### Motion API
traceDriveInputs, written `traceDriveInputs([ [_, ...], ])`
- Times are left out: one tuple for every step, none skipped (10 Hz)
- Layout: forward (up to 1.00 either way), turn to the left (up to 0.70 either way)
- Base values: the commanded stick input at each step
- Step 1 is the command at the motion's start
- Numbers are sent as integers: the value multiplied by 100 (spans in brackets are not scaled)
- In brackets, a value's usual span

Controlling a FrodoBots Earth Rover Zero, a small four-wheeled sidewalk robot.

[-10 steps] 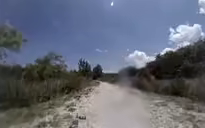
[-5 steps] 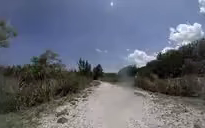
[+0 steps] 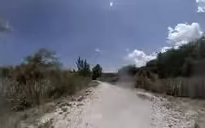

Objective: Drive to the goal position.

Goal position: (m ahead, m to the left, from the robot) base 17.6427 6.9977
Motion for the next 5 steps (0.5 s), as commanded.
traceDriveInputs([
  [85,-1],
  [85,-1],
  [85,-1],
  [85,-1],
  [85,-1],
])
